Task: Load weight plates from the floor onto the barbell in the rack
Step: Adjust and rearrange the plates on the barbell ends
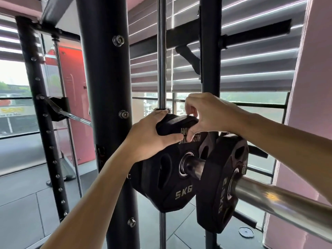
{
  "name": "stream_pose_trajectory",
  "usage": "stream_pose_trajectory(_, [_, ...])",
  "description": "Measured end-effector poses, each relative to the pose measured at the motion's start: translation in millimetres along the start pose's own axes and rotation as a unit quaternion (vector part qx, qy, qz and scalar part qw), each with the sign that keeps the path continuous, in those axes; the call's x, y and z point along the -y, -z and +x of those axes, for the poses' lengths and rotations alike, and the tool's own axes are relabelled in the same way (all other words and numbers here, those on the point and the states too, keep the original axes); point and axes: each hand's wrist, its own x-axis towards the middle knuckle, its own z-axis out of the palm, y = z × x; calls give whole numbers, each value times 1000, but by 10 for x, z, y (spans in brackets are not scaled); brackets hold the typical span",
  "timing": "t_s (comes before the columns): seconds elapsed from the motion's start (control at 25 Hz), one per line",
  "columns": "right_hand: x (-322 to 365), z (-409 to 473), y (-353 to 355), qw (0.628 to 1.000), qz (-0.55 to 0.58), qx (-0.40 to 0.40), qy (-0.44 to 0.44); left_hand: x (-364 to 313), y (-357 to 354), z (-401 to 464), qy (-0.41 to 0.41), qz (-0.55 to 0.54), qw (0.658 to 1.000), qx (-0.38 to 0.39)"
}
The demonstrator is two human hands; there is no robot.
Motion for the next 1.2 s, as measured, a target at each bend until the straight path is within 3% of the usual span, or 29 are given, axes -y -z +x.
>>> stream_pose_trajectory(0.36, [121,210,-57,998,-51,18,36,73,-28,102,-42,23,999,-13])
stream_pose_trajectory(0.56, [-33,198,-149,992,106,57,29,55,-48,118,-40,36,998,-13])
stream_pose_trajectory(0.76, [-112,139,-147,984,157,79,18,31,-212,2,-38,52,988,-139])
stream_pose_trajectory(0.96, [-207,-185,153,973,222,56,19,-27,-246,-49,-33,54,983,-171])
stream_pose_trajectory(1.2, [-234,-549,379,957,232,172,34,-118,-269,-82,-18,139,974,-177])
